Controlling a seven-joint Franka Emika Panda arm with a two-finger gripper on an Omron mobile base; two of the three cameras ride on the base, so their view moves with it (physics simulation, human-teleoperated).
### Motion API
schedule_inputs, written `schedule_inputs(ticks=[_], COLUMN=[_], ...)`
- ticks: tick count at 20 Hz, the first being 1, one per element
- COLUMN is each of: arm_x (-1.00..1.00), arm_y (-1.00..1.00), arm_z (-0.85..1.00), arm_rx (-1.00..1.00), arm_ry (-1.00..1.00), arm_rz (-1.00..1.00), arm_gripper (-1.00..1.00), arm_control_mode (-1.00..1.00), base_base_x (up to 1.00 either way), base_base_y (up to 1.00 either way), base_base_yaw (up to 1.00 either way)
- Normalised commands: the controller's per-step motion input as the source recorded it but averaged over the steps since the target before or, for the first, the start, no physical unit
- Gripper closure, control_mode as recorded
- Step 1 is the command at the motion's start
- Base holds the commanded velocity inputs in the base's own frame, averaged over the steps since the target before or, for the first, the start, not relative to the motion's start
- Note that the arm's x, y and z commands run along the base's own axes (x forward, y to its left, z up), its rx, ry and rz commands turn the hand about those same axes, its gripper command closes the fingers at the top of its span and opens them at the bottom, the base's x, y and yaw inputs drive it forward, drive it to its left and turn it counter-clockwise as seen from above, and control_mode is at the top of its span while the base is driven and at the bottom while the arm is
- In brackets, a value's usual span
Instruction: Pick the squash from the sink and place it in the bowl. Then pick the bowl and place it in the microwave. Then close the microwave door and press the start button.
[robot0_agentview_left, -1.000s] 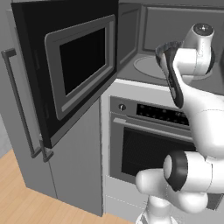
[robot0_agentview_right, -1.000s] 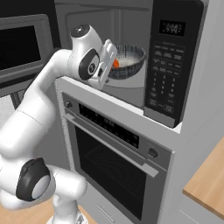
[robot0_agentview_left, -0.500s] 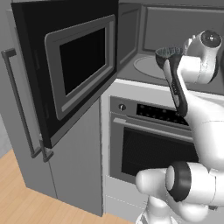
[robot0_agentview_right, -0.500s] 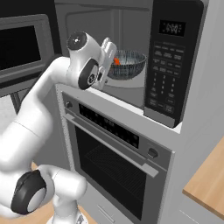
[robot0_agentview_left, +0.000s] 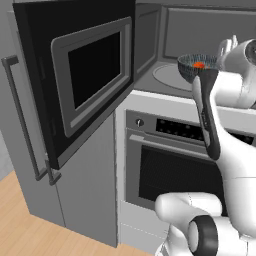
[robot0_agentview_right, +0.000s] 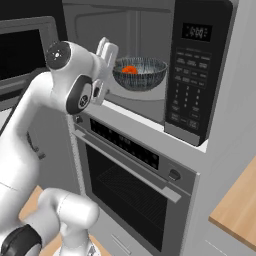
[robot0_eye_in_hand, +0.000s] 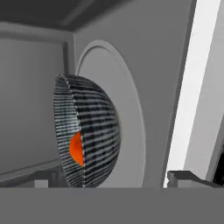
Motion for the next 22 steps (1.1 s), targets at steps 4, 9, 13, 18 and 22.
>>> schedule_inputs(ticks=[4, 9, 13, 18, 22], arm_x=[-0.90, -0.98, -1.00, -1.00, -1.00], arm_y=[0.08, 0.12, 0.17, 0.32, 0.48], arm_z=[0.25, 0.10, 0.09, 0.09, 0.04], arm_rx=[-0.01, -0.02, -0.02, -0.02, 0.00], arm_ry=[-0.07, -0.02, -0.02, -0.02, -0.01], arm_rz=[0.00, 0.00, 0.00, 0.00, 0.00], arm_gripper=[-1.00, -1.00, -1.00, -1.00, -1.00], arm_control_mode=[-1.00, -1.00, -1.00, -1.00, -1.00], base_base_x=[0.00, 0.00, 0.00, 0.00, 0.00], base_base_y=[0.00, 0.00, 0.00, 0.00, 0.00], base_base_yaw=[0.00, 0.00, 0.00, 0.00, 0.00])
